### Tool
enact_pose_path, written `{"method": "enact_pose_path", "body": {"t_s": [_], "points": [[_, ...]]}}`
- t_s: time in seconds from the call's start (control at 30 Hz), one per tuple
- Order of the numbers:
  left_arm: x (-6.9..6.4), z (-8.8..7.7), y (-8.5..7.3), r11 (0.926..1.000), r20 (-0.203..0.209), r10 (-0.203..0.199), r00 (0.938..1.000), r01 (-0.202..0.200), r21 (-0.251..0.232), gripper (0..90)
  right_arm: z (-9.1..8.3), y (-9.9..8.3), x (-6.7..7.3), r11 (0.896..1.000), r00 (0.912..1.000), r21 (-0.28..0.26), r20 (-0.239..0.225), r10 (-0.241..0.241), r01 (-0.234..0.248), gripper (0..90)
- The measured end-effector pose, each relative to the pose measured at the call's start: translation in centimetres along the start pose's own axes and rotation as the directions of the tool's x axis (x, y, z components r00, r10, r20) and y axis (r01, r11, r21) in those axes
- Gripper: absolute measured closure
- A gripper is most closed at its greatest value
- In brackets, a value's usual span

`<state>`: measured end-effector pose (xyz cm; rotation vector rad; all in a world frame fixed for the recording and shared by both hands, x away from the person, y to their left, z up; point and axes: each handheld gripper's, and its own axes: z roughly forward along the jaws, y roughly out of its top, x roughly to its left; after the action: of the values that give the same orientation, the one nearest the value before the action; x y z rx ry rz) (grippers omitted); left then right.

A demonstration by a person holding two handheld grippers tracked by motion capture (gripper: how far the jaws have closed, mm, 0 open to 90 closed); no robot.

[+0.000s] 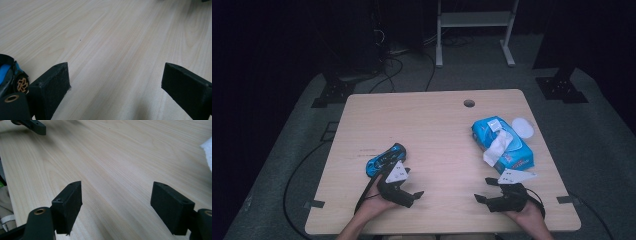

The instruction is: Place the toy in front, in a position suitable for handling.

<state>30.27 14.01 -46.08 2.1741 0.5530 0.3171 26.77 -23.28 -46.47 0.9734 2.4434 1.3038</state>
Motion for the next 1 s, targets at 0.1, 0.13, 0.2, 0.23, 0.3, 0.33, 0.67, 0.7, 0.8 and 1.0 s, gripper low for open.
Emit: {"method": "enact_pose_path", "body": {"t_s": [0.1,0.13,0.2,0.23,0.3,0.33,0.67,0.7,0.8,1.0], "points": [[0.1,0.1,0.2,1.0,0.0,-0.008,1.0,0.008,0.005,7.5,0.0,-0.1,-0.1,1.0,1.0,0.002,-0.002,0.005,-0.005,24.3],[0.1,0.1,0.2,0.9999,0.0,-0.01,0.9999,0.01,0.005,7.5,0.0,-0.1,-0.1,1.0,1.0,0.003,-0.002,0.007,-0.007,24.3],[0.0,0.1,0.4,1.0,-0.002,-0.004,1.0,0.004,0.007,7.5,-0.1,-0.2,-0.2,1.0,0.9999,0.001,-0.003,0.011,-0.011,24.3],[0.0,0.1,0.4,1.0,-0.001,0.001,1.0,-0.001,0.009,7.5,-0.1,-0.2,-0.2,1.0,0.9999,0.0,-0.003,0.01,-0.01,24.3],[0.0,0.1,0.6,0.9999,-0.003,0.01,0.9999,-0.01,0.009,7.5,-0.1,-0.1,-0.2,1.0,0.9998,-0.002,-0.005,0.018,-0.018,23.8],[0.0,0.0,0.8,0.9995,-0.005,0.024,0.9997,-0.024,0.019,7.5,-0.1,-0.1,-0.2,1.0,0.9999,-0.004,-0.005,0.015,-0.015,23.8],[2.6,-1.7,2.6,0.9975,-0.036,0.061,0.9975,-0.06,0.037,6.1,0.0,0.4,0.3,1.0,0.9997,0.008,-0.022,0.005,-0.005,23.5],[3.2,-1.9,2.9,0.9964,-0.041,0.073,0.9965,-0.071,0.047,5.3,0.0,0.5,0.3,1.0,0.9997,0.008,-0.024,0.005,-0.005,23.5],[4.7,-2.5,3.5,0.9925,-0.074,0.103,0.9919,-0.097,0.075,5.3,0.0,0.6,0.5,1.0,0.9996,0.017,-0.027,0.0,0.0,23.5],[7.5,-3.4,3.8,0.9909,-0.091,0.077,0.9928,-0.067,0.117,5.2,0.0,0.7,0.6,1.0,0.9994,0.024,-0.034,-0.008,0.009,23.5]]}}
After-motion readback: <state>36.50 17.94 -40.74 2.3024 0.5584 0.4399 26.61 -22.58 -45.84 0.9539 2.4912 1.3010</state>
